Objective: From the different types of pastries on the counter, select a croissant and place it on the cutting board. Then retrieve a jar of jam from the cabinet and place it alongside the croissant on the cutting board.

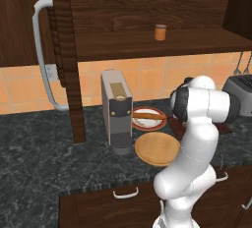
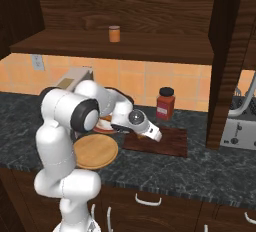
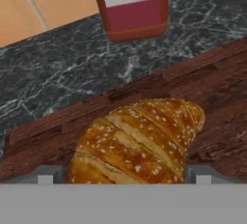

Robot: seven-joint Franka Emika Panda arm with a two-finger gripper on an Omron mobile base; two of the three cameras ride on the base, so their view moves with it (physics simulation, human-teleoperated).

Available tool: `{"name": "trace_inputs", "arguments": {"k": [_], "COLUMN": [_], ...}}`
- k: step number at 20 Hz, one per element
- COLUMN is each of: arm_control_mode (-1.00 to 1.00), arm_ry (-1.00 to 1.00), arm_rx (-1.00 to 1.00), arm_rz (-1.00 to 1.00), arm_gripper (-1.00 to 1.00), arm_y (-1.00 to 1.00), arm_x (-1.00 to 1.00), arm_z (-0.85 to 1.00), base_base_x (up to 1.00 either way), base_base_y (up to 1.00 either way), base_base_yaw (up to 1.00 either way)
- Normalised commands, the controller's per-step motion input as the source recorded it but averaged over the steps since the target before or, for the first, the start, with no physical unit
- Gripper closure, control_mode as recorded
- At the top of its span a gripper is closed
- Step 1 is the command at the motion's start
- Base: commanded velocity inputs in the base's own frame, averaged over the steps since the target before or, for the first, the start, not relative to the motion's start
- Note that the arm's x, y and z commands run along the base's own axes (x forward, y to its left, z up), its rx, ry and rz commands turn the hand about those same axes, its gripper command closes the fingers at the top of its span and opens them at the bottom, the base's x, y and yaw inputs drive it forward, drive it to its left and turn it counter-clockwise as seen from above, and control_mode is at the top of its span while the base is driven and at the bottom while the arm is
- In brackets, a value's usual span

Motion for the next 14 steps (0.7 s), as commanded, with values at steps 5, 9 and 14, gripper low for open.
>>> {"name": "trace_inputs", "arguments": {"k": [5,9,14], "arm_control_mode": [-1.0,-1.0,-1.0], "arm_ry": [-0.06,0.0,0.0], "arm_rx": [0.0,0.0,0.0], "arm_rz": [0.0,0.0,0.0], "arm_gripper": [-1.0,-1.0,-1.0], "arm_y": [0.0,0.0,0.0], "arm_x": [-0.02,-0.12,-0.01], "arm_z": [0.81,0.9,0.99], "base_base_x": [0.0,0.0,0.0], "base_base_y": [0.0,0.0,0.0], "base_base_yaw": [0.0,0.0,0.0]}}
